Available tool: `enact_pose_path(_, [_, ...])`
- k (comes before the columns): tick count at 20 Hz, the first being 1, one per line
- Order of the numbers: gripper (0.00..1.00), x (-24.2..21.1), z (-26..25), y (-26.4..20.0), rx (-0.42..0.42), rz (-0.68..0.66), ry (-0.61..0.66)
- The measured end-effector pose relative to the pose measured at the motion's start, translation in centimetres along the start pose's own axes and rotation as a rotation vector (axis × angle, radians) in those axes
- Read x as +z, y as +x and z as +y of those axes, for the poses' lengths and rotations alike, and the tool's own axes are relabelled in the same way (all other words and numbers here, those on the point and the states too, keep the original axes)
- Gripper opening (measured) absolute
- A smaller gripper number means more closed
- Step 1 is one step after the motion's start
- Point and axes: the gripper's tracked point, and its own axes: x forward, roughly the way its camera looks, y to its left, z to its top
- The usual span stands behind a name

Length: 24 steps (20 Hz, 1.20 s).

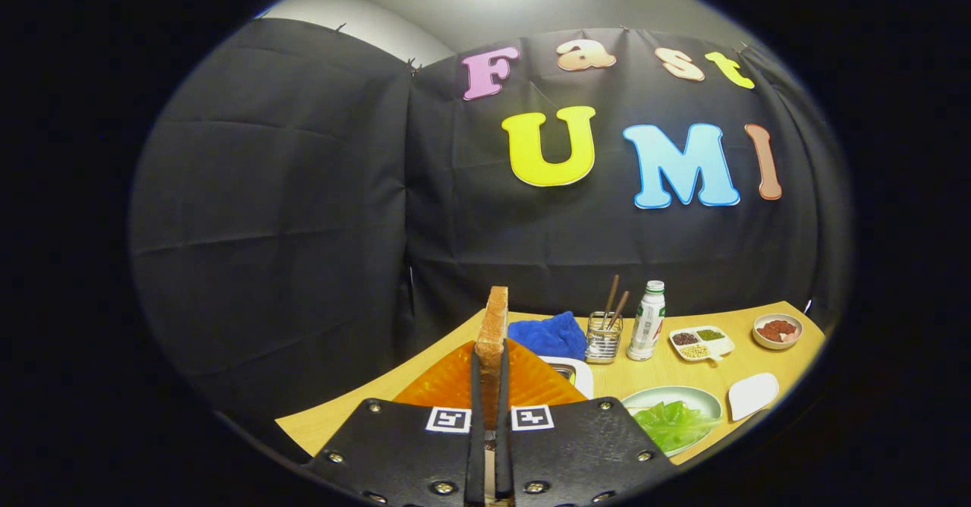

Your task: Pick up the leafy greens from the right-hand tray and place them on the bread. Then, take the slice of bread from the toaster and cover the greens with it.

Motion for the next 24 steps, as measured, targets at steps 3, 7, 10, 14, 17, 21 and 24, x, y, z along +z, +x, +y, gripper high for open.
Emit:
enact_pose_path(3, [0.05,1.0,-0.6,-0.9,0.007,-0.008,-0.009])
enact_pose_path(7, [0.05,0.7,-1.7,-1.5,0.019,0.006,-0.016])
enact_pose_path(10, [0.05,0.6,-3.7,-2.1,0.004,-0.005,-0.015])
enact_pose_path(14, [0.05,0.7,-7.2,-2.6,-0.042,-0.017,-0.009])
enact_pose_path(17, [0.05,0.1,-9.6,-3.1,-0.072,-0.023,-0.017])
enact_pose_path(21, [0.05,-1.5,-12.4,-3.8,-0.093,-0.021,-0.024])
enact_pose_path(24, [0.05,-2.5,-14.9,-4.2,-0.126,-0.041,-0.039])
